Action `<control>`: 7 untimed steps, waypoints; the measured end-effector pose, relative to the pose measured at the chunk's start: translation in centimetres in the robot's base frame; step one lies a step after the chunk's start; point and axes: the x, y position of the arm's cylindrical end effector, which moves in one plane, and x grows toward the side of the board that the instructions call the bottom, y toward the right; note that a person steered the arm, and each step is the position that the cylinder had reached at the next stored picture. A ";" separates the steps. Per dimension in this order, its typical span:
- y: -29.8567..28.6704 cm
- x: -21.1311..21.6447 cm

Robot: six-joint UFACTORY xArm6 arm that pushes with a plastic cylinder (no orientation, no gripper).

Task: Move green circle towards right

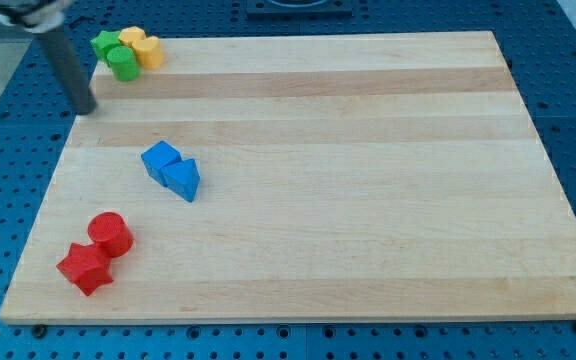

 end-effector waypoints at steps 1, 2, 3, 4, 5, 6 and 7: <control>-0.4 -0.7; -0.4 -3.4; -0.4 -6.9; -0.4 -7.9; -0.4 -8.2; 0.7 -8.5; 5.4 -8.3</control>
